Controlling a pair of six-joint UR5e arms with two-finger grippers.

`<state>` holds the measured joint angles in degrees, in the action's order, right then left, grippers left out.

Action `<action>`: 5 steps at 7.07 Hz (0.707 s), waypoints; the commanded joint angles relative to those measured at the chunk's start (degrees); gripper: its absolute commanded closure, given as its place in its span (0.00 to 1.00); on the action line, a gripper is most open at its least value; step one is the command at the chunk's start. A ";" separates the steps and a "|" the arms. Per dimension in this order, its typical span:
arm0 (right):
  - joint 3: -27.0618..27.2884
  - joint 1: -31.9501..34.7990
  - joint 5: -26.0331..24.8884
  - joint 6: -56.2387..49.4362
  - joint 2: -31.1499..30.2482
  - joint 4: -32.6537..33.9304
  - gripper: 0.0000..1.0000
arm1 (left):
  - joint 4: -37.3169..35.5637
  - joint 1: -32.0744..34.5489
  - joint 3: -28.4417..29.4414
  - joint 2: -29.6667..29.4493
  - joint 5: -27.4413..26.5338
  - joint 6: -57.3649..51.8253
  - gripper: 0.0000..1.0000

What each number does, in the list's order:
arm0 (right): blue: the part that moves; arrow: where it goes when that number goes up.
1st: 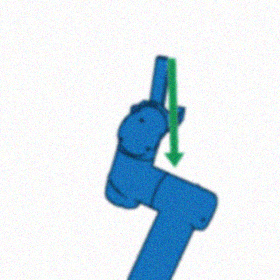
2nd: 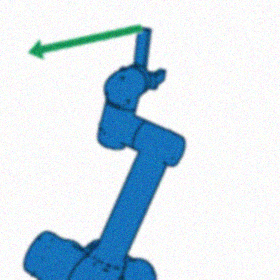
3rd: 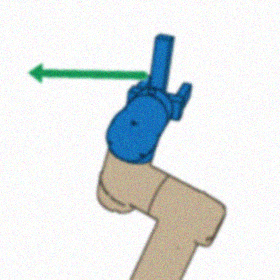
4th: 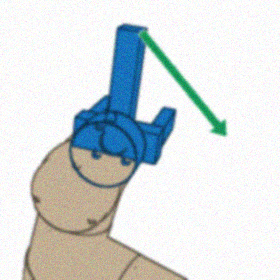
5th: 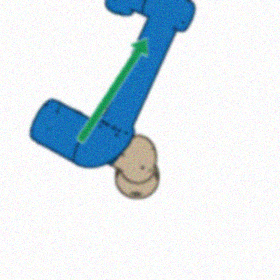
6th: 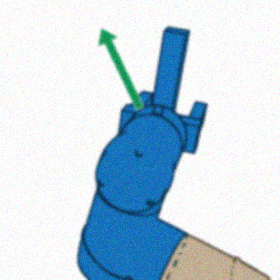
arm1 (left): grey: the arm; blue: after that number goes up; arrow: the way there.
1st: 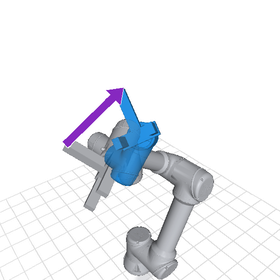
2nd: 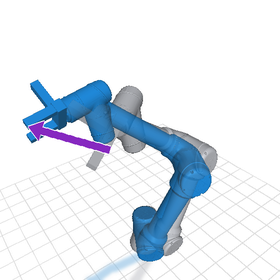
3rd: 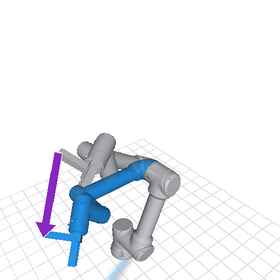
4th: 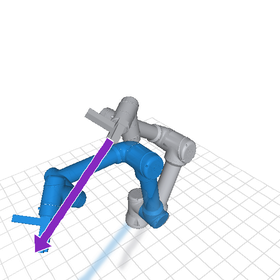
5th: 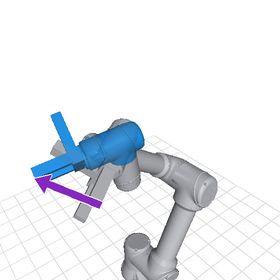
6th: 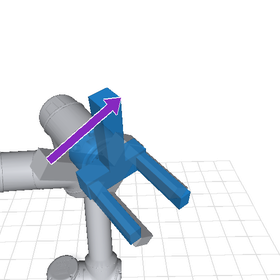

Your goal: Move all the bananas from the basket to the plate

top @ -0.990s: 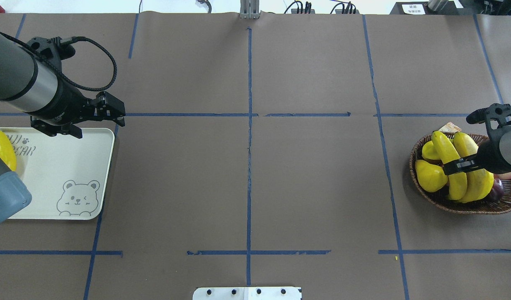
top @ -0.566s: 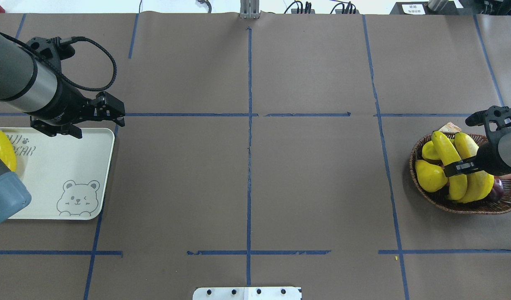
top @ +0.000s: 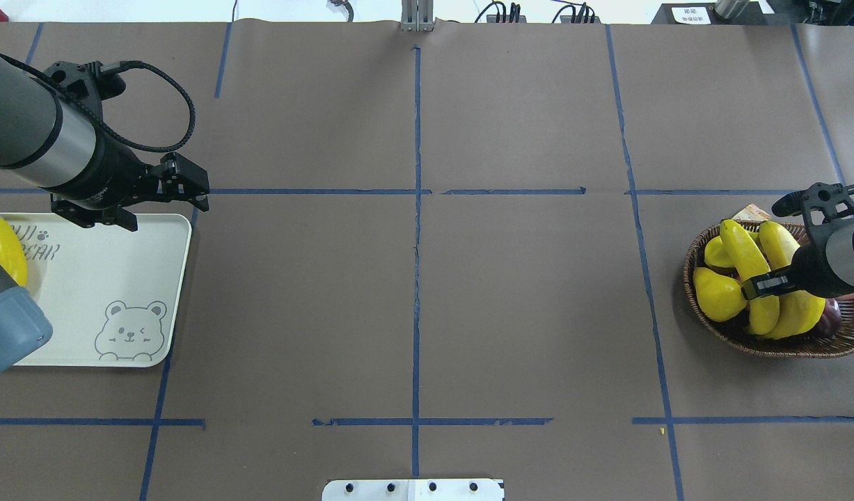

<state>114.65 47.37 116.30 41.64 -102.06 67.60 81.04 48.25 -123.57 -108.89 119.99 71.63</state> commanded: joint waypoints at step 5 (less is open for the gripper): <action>4.96 15.52 22.87 -4.28 0.19 0.34 1.00 | 0.00 0.00 -0.09 -0.09 0.33 0.00 0.00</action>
<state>118.89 57.85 132.71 38.56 -102.20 67.99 81.04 48.26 -123.60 -108.91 120.31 71.63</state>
